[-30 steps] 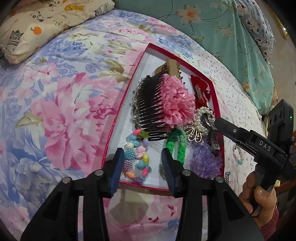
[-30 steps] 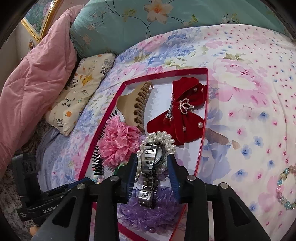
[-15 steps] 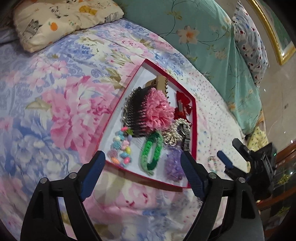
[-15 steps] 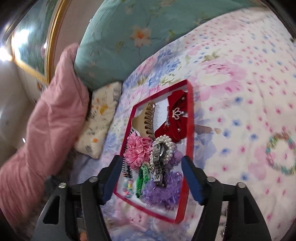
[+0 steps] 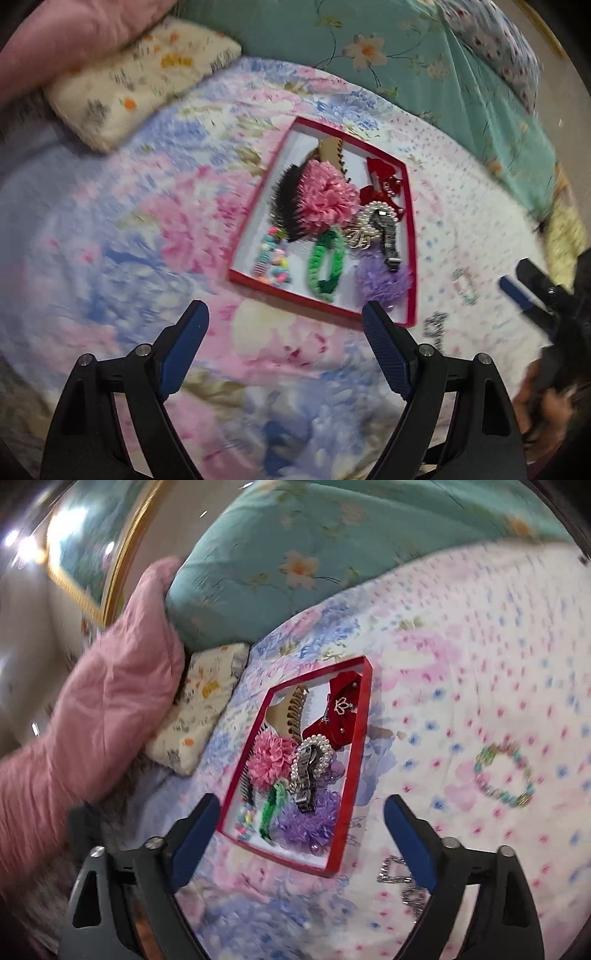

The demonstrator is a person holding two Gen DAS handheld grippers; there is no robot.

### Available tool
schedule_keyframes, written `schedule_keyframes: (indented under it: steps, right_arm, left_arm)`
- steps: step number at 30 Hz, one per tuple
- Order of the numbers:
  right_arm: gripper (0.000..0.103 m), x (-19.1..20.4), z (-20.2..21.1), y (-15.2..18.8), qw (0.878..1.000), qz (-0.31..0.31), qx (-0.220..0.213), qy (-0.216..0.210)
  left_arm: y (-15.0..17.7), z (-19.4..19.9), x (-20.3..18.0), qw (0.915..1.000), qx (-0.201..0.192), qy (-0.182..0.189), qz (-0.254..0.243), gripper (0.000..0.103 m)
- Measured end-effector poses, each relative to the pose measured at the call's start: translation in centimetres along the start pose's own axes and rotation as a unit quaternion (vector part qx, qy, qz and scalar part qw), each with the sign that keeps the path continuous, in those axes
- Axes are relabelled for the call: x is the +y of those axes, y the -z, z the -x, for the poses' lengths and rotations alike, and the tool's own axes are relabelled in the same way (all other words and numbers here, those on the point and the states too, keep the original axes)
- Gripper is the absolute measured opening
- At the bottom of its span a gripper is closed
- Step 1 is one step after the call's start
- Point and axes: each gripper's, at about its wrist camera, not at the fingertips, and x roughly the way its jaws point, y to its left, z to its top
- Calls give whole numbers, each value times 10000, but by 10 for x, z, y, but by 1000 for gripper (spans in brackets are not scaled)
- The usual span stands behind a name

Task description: Organize jewelry

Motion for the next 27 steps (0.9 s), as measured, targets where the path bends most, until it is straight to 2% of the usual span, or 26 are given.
schedule_keyframes:
  steps: [6,11,19,23,27]
  right_arm:
    - [99,41,10,9,9916,1173,279,467]
    - [103,62,18,15,9828,1754,333,473]
    - [103,63,-5,31,9755,1931,753,744]
    - [103,60,-14,35,9760,1842,900,730]
    - [103,60,-25,42,9716,1920,1106,826]
  left_arm:
    - [1,27,-5,9983,-212,-435,-325,86]
    - [-1,41,-12,9957,-377,-643,-559,91]
    - [6,21,-18,9940,-229,-817,-687,91]
    - [9,9,-15,9931,-149,-964,-647,91]
    - [13,0,-12,9916,-97,-1110,-655,91]
